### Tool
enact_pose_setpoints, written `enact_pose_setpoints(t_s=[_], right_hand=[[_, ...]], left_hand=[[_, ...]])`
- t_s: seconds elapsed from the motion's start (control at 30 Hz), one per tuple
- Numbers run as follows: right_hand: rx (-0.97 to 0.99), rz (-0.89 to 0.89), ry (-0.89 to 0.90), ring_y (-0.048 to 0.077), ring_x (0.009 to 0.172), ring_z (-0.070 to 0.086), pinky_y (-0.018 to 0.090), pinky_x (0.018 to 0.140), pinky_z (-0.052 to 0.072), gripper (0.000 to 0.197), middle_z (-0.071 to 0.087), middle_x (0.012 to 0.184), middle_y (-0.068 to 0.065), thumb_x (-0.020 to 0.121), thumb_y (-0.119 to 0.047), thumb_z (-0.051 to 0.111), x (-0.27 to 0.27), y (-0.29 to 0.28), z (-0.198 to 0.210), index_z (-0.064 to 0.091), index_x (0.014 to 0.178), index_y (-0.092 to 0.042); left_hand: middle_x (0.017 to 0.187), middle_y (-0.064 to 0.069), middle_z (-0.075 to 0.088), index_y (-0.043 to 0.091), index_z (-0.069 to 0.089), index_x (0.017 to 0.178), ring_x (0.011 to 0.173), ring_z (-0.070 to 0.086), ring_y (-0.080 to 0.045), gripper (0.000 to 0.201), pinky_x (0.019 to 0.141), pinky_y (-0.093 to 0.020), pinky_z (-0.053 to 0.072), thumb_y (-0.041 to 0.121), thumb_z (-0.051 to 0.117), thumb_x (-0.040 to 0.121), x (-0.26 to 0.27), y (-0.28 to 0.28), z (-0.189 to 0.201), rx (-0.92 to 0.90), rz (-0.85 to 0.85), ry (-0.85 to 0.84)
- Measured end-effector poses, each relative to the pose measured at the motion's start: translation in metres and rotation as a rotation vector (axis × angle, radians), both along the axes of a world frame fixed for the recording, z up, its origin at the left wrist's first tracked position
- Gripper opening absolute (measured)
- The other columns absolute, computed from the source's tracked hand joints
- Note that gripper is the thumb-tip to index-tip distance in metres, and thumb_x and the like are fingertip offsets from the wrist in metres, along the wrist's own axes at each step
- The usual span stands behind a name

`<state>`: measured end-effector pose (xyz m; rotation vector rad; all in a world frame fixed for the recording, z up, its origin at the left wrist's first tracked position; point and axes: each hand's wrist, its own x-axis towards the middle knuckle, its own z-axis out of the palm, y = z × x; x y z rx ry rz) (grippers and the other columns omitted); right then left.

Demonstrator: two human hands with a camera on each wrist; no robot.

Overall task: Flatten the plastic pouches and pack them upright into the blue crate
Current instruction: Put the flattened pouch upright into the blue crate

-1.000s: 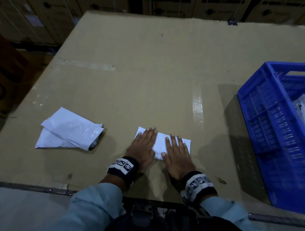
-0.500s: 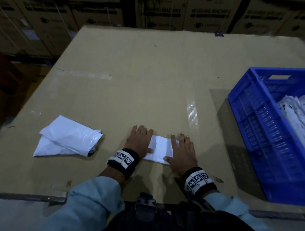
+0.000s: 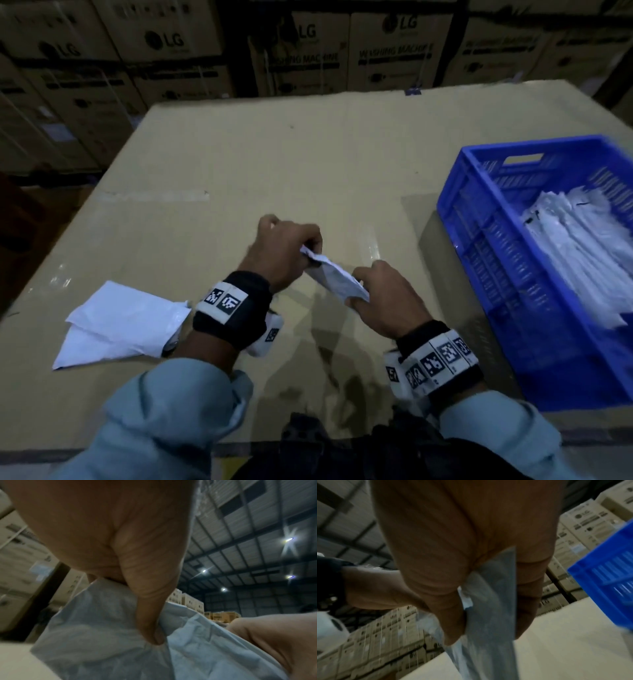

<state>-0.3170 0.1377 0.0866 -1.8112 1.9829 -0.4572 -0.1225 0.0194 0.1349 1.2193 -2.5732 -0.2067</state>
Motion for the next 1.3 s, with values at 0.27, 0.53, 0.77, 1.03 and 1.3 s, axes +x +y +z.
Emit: enact_pose_setpoints(t_s=[0.27,0.53,0.77,1.03,1.3], right_hand=[[-0.442,-0.278,-0.042,0.032,0.080,0.059,0.037,0.062,0.039,0.025,0.055,0.079,0.002,0.087,-0.030,0.067,-0.132,0.063,0.120,0.046,0.077,-0.022],[-0.733,-0.595,-0.059,0.033,0.085,0.056,0.038,0.067,0.041,0.024,0.061,0.095,0.010,0.093,-0.030,0.067,-0.344,0.116,0.160,0.058,0.102,-0.009],[-0.746,-0.814,-0.137,0.029,0.077,0.046,0.033,0.062,0.023,0.029,0.047,0.085,0.005,0.089,-0.023,0.073,-0.454,0.114,0.112,0.045,0.086,-0.013],[-0.866,-1.040,-0.185,0.031,0.100,0.050,0.027,0.077,0.031,0.030,0.057,0.110,0.016,0.084,-0.006,0.070,-0.462,0.106,0.056,0.057,0.111,-0.003],[-0.878,-0.920,-0.076,0.025,0.098,0.052,0.020,0.079,0.034,0.031,0.056,0.110,0.010,0.086,-0.001,0.068,-0.463,0.101,0.049,0.056,0.114,-0.003]], left_hand=[[0.111,0.012,0.060,0.032,0.054,0.123,0.129,0.044,-0.023,0.036,0.117,-0.058,0.015,0.053,0.049,0.094,-0.149,0.049,0.123,-0.562,0.436,0.214],[0.115,0.000,0.067,0.029,0.059,0.121,0.132,0.041,-0.030,0.047,0.112,-0.060,0.017,0.063,0.043,0.094,-0.347,0.093,0.123,-0.461,0.369,0.111],[0.118,-0.006,0.069,0.024,0.062,0.118,0.123,0.051,-0.033,0.047,0.112,-0.055,0.021,0.062,0.049,0.094,-0.520,0.101,0.073,-0.241,0.015,-0.288],[0.130,-0.015,0.045,0.007,0.051,0.129,0.121,0.049,-0.036,0.042,0.095,-0.049,0.047,0.015,0.061,0.088,-0.589,0.099,-0.015,-0.057,-0.466,-0.541],[0.139,-0.011,0.052,0.017,0.036,0.150,0.136,0.046,-0.031,0.074,0.123,-0.059,-0.003,0.051,0.058,0.088,-0.598,0.081,-0.038,-0.406,-0.716,-0.838]])
